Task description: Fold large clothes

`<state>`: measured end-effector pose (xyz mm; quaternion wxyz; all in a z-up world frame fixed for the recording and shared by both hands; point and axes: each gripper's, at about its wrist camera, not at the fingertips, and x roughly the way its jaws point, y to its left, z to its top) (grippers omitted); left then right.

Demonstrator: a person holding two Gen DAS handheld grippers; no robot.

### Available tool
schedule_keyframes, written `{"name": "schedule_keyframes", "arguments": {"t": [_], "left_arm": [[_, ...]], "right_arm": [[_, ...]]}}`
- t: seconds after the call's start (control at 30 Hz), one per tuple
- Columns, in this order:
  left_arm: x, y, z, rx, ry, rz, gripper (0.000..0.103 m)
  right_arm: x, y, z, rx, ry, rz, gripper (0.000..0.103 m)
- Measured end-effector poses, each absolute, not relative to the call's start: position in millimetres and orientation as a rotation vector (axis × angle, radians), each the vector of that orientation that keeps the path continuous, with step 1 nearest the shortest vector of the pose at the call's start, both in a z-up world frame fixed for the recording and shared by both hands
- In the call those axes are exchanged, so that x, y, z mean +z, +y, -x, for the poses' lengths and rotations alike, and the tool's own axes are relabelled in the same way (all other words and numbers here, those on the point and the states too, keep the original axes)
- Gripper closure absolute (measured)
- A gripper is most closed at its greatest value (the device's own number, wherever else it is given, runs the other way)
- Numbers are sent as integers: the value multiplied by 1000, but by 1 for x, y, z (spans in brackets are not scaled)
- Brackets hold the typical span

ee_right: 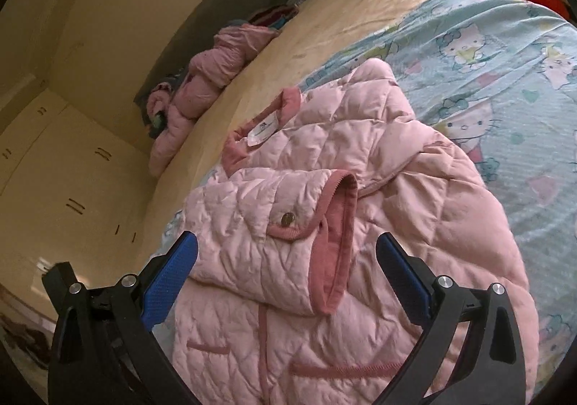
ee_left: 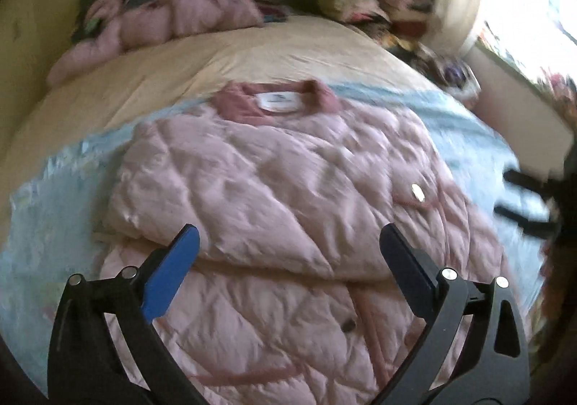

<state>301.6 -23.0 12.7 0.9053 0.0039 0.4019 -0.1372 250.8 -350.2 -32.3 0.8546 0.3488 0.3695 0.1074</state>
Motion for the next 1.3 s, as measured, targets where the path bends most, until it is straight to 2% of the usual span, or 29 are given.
{"name": "schedule_keyframes", "arguments": {"t": [0.13,0.47,0.5,0.63,0.67,0.73,0.77,0.87,0.97,1.1,1.3], "left_arm": [[15,16,-327,-193,804,152,10],[3,72,-349,-115,739,194,10],[2,79,-353,-99,735,200,10],[-5,108,-366,-29,731,249,10],[-7,113,-367,-24,731,269,10],[-11,119,-370,-26,733,300,10],[-14,121,-374,-27,737,302,10],[-17,123,-380,-18,747,283,10],[-17,124,-383,-42,737,257,10],[-22,119,-385,-44,736,255,10],[-29,97,-388,-108,737,247,10]], "right_arm": [[-41,-346,-275,223,812,-742,4],[-73,-334,-319,174,878,-768,7],[-77,-334,-324,174,885,-775,13],[-92,-327,-338,154,904,-768,20],[-94,-325,-341,146,904,-754,25],[-94,-322,-344,119,898,-712,53],[-88,-318,-345,146,864,-669,73],[-57,-299,-339,154,741,-451,90],[-28,-288,-340,191,657,-366,95],[13,-281,-355,200,581,-265,96],[22,-280,-380,127,570,-156,97]]}}
